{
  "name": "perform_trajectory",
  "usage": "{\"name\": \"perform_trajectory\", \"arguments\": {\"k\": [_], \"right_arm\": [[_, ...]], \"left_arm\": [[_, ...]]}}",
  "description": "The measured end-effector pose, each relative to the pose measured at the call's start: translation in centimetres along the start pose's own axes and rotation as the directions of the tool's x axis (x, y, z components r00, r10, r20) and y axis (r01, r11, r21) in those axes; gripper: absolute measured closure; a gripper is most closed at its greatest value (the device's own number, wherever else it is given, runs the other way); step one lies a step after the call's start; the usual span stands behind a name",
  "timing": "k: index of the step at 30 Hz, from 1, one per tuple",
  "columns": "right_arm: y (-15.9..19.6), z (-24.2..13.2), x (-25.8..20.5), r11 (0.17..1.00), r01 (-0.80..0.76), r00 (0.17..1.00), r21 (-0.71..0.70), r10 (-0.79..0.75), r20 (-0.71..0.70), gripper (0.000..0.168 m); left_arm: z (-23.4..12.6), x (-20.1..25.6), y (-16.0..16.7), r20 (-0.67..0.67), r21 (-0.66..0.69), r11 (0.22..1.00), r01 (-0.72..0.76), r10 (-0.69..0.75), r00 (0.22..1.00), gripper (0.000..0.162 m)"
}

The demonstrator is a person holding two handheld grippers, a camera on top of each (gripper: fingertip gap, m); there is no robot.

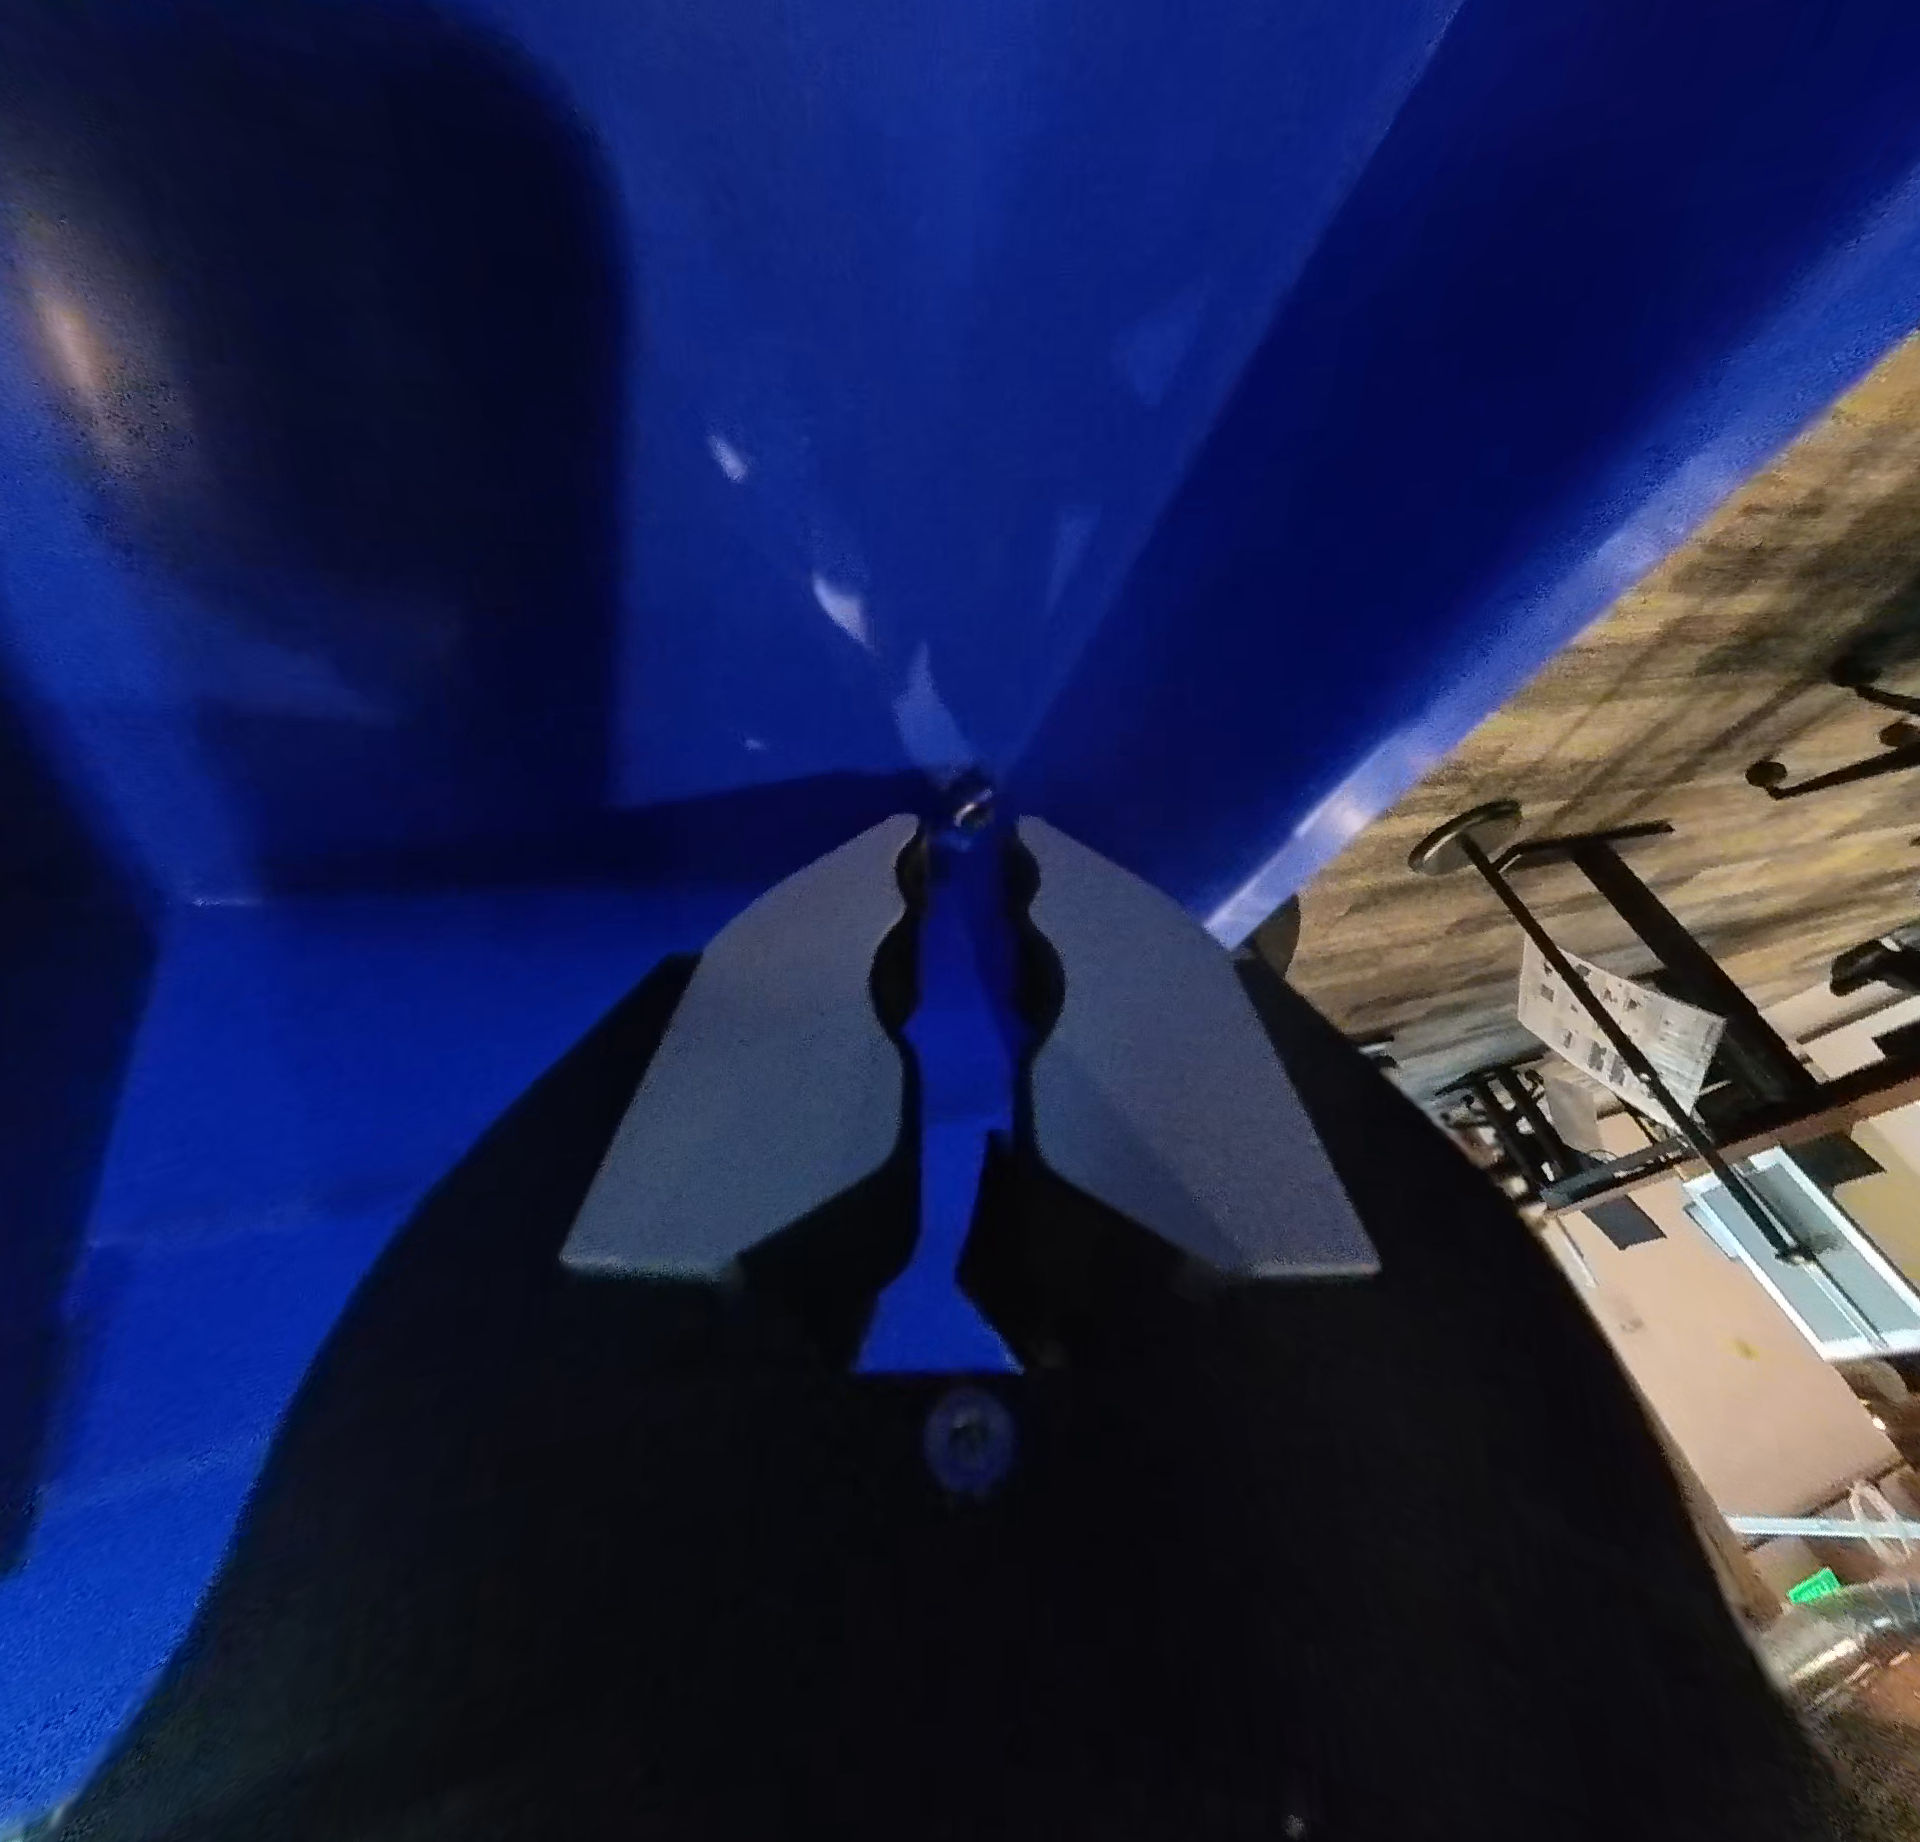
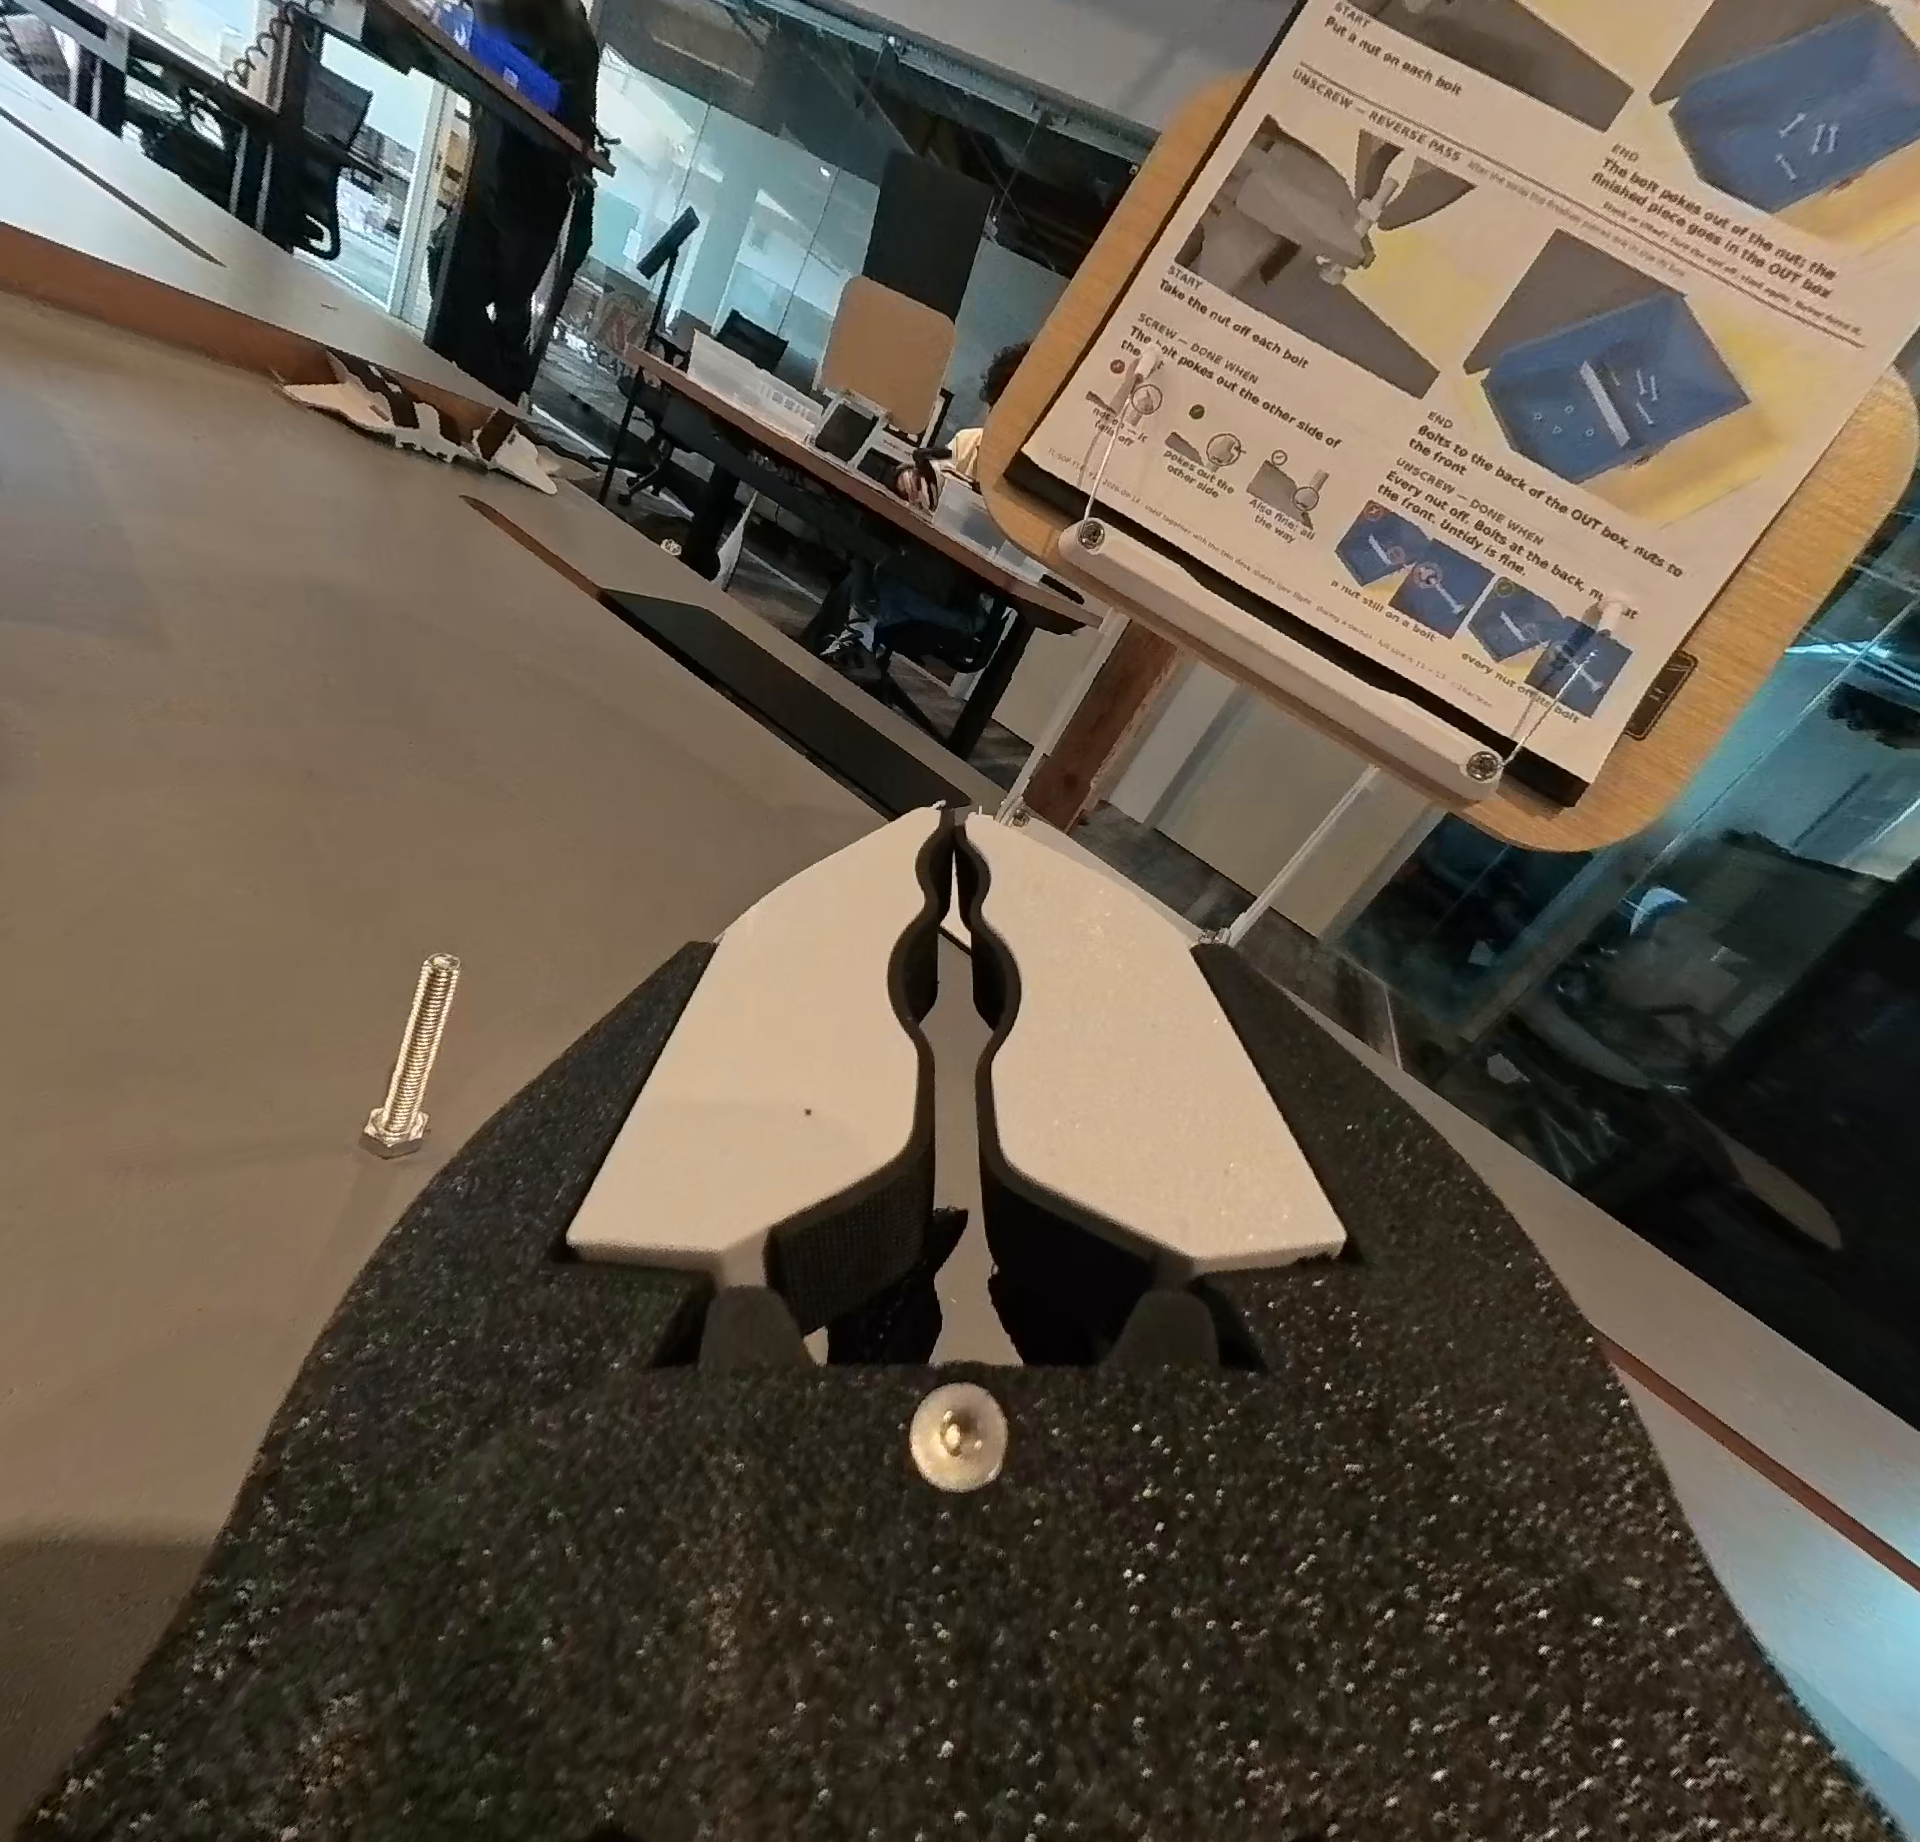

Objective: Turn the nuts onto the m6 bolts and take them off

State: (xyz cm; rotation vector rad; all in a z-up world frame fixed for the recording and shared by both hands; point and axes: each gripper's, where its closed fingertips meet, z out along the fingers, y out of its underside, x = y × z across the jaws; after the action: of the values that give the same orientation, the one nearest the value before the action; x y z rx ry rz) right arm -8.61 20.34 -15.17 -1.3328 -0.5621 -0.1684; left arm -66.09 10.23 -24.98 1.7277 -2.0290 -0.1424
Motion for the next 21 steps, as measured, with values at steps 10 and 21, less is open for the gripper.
{"name": "perform_trajectory", "arguments": {"k": [10, 21], "right_arm": [[0.1, 0.0, 0.1, 1.0, -0.005, 1.0, -0.003, 0.005, 0.0, 0.168], [0.1, 0.0, 0.0, 1.0, -0.004, 1.0, -0.003, 0.004, 0.002, 0.168]], "left_arm": [[1.0, 0.0, 0.4, -0.018, -0.068, 0.996, -0.062, 0.061, 0.998, 0.155], [0.5, -1.1, -0.2, 0.09, 0.003, 1.0, -0.019, 0.019, 0.996, 0.157]]}}
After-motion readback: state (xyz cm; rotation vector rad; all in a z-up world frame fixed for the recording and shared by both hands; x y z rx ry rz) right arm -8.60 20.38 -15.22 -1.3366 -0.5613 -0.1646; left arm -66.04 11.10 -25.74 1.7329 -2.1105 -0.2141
